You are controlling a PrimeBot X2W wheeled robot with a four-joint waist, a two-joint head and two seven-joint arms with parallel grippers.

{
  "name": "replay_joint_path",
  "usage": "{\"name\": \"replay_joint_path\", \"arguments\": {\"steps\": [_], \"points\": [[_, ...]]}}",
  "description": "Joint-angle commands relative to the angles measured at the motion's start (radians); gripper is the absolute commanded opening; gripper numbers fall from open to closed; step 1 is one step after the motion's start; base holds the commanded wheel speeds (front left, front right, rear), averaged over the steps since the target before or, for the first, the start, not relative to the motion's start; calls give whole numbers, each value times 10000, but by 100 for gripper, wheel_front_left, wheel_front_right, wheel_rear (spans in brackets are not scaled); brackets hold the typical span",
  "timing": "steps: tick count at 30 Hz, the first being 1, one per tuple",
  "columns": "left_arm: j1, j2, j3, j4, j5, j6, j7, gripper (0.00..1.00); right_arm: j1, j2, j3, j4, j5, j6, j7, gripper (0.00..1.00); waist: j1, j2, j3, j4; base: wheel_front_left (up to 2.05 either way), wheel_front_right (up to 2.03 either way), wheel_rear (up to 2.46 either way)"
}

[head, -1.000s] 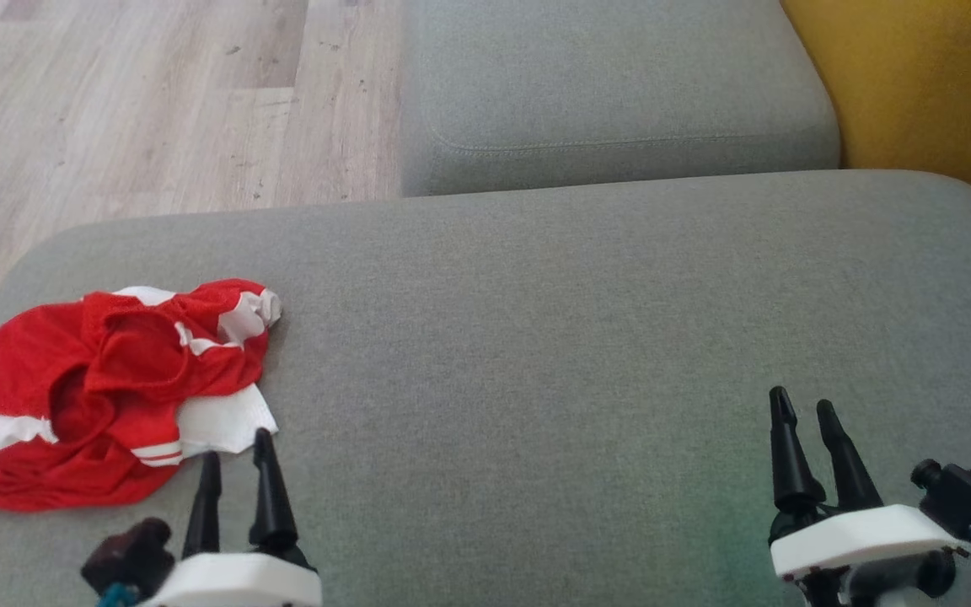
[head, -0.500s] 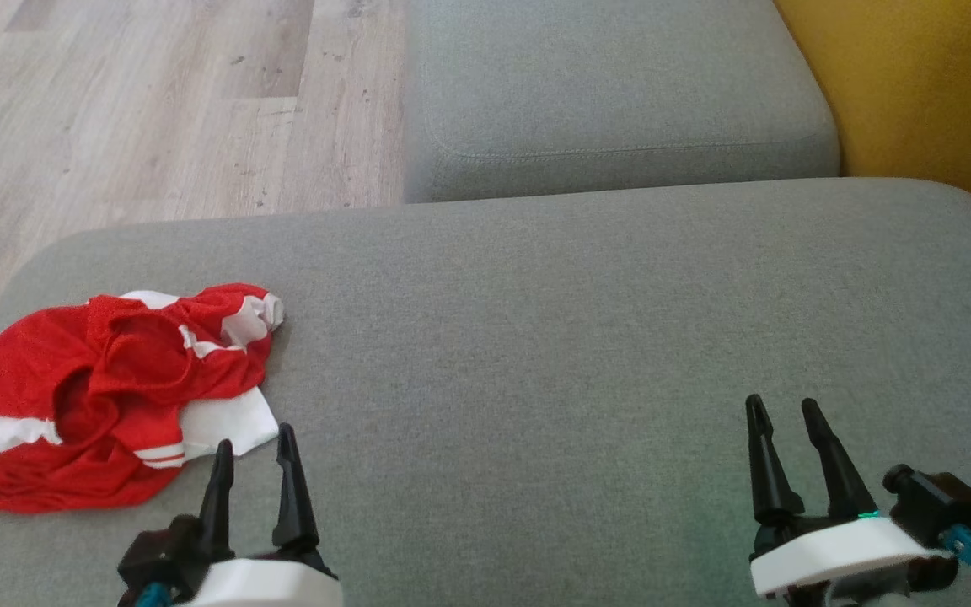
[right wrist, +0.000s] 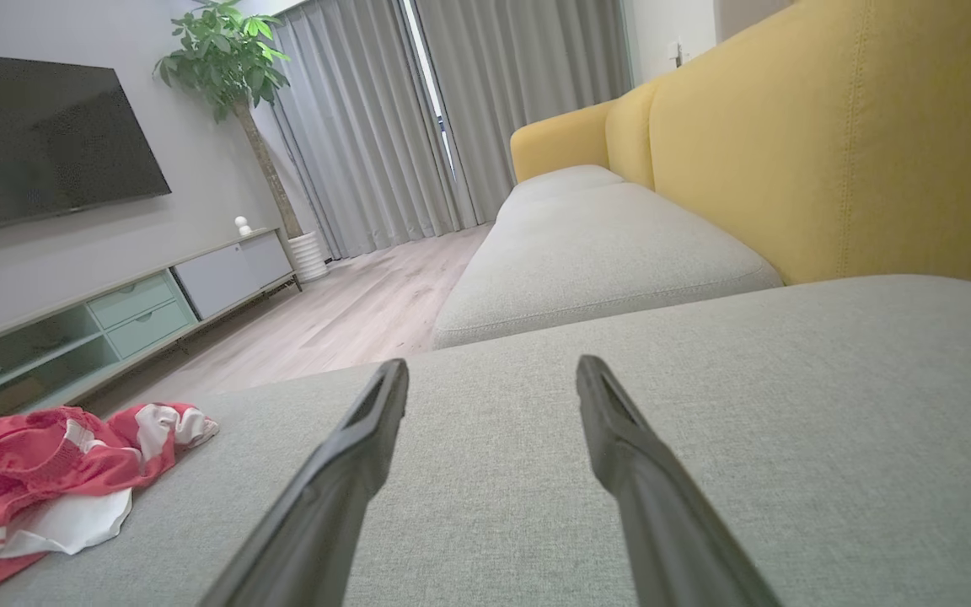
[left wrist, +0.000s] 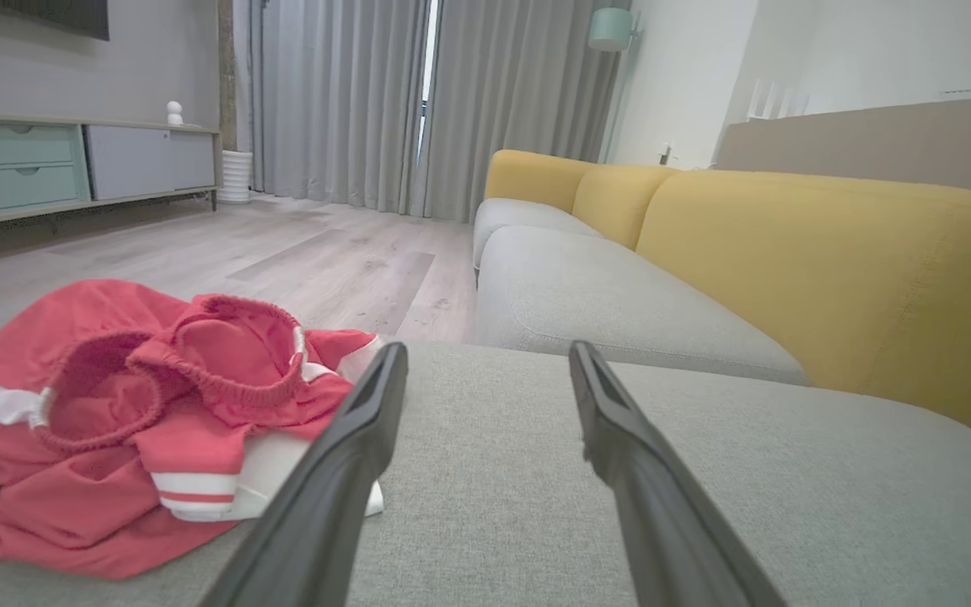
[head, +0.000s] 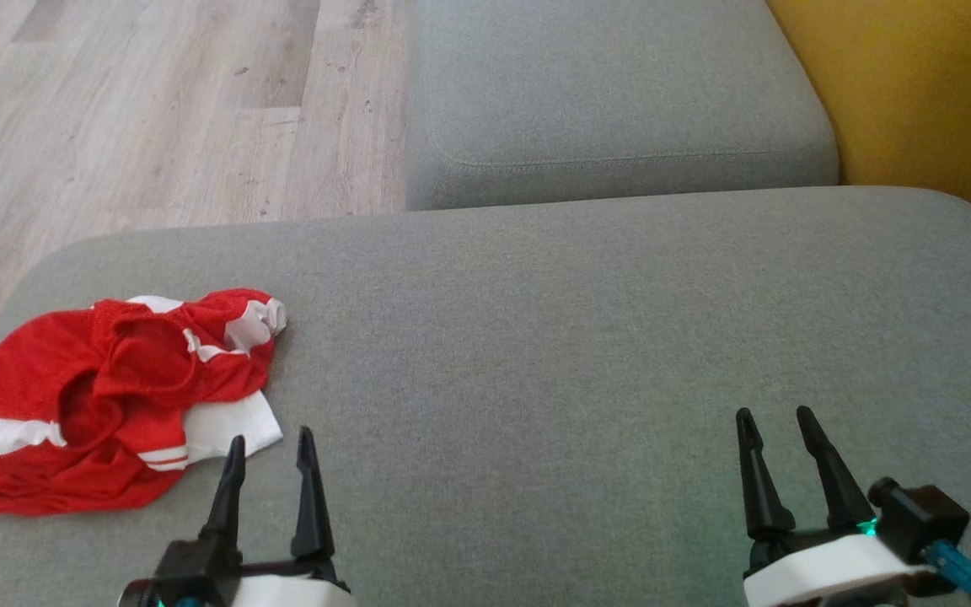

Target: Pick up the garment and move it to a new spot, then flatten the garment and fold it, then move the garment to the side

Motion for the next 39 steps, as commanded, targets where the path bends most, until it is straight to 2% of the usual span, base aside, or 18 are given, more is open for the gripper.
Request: {"name": "replay_joint_path", "arguments": {"steps": [1,16,31,39], "points": [[-219,48,211,-420,343,84,-146,100,-258,-94,269,-356,-359,-7,-185,100,0,0,-17,-8,0,0,0],[173,58,395,-709,1443,177,-582,100,19,-106,599,-376,-2171,-7,-619,100,0,0,-321,-107,0,0,0],[154,57,284,-485,1390,105,-582,100,45,-106,347,-187,-2105,-7,-619,100,0,0,-290,-41,0,0,0],[105,57,305,-395,1435,214,-582,100,104,-106,251,-178,-1963,-7,-619,100,0,0,-168,584,0,0,0]]}}
